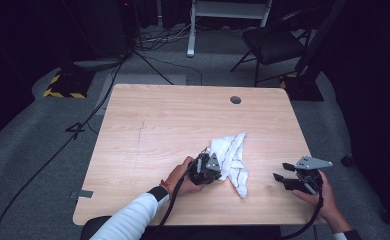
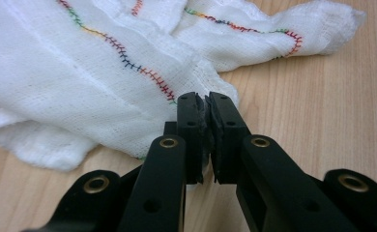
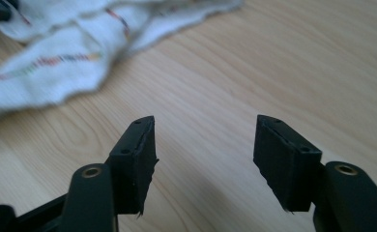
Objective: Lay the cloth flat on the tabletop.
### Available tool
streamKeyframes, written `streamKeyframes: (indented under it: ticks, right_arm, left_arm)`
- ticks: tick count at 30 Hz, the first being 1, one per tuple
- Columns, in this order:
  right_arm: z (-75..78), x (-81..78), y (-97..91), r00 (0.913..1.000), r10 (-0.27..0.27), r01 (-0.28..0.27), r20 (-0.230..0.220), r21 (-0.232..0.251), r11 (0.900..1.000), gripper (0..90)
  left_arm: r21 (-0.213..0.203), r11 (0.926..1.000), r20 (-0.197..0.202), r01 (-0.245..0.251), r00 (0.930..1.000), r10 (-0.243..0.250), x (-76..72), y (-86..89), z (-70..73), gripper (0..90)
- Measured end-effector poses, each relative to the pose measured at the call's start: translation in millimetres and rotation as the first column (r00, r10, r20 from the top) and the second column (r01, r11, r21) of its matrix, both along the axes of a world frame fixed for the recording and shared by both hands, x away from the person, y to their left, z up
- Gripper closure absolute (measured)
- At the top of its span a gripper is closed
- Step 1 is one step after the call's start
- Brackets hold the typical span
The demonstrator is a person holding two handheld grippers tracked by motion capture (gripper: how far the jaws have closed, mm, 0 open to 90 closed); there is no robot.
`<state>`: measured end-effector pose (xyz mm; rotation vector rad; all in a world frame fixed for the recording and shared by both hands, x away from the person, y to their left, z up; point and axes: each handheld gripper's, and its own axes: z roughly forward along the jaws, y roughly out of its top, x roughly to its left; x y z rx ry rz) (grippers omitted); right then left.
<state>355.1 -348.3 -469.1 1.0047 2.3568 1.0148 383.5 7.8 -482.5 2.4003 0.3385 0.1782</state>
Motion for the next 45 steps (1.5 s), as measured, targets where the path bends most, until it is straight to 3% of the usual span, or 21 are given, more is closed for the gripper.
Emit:
streamKeyframes:
  ticks: [1,2,3,4,9,19,22,24,32,45]
  right_arm:
    - [0.0,0.0,0.0,1.0,0.0,0.0,0.0,0.0,1.0,41.5]
    - [8.0,5.0,16.8,0.9992,0.038,-0.038,0.01,0.017,0.9991,43.5]
    - [8.0,5.0,16.8,0.9992,0.038,-0.038,0.01,0.017,0.9991,43.5]
    - [12.5,9.4,32.3,0.9977,0.067,-0.067,0.011,0.029,0.9973,44.5]
    - [9.4,17.0,73.9,0.9878,0.156,-0.156,0.007,0.008,0.9878,46.9]
    - [-5.5,25.1,104.1,0.9773,0.209,-0.21,-0.031,-0.02,0.9775,49.9]
    - [-8.5,24.9,107.4,0.9755,0.217,-0.218,-0.036,-0.03,0.9754,51.3]
    - [-12.5,23.6,108.8,0.9735,0.225,-0.227,-0.039,-0.062,0.9718,54.4]
    - [-16.9,22.2,109.3,0.9663,0.251,-0.255,-0.057,-0.071,0.9644,62.5]
    - [-16.0,16.3,106.0,0.9455,0.321,-0.325,-0.054,-0.1,0.9403,83.2]
  left_arm:
    - [-0.012,0.9999,-0.001,-0.003,1.0,0.003,0.7,2.3,1.4,84.4]
    - [-0.013,0.9999,0.006,-0.009,0.9999,0.009,2.2,6.9,5.1,84.8]
    - [-0.013,0.9999,0.006,-0.009,0.9999,0.009,2.2,6.9,5.1,84.8]
    - [-0.026,0.9995,0.008,-0.016,0.9998,0.016,4.1,12.3,8.2,84.9]
    - [-0.036,0.9987,0.021,-0.036,0.9991,0.037,6.2,24.8,12.0,85.0]
    - [-0.042,0.9976,0.018,-0.056,0.9982,0.057,10.0,40.2,16.4,85.0]
    - [-0.029,0.9977,0.028,-0.061,0.9977,0.062,12.1,44.4,16.8,85.0]
    - [-0.032,0.9964,0.026,-0.078,0.9966,0.079,13.8,51.4,16.8,85.1]
    - [-0.052,0.9905,0.036,-0.127,0.991,0.129,17.5,72.1,19.0,85.1]
    - [-0.07,0.9795,0.049,-0.189,0.9801,0.192,20.0,96.2,24.4,85.1]
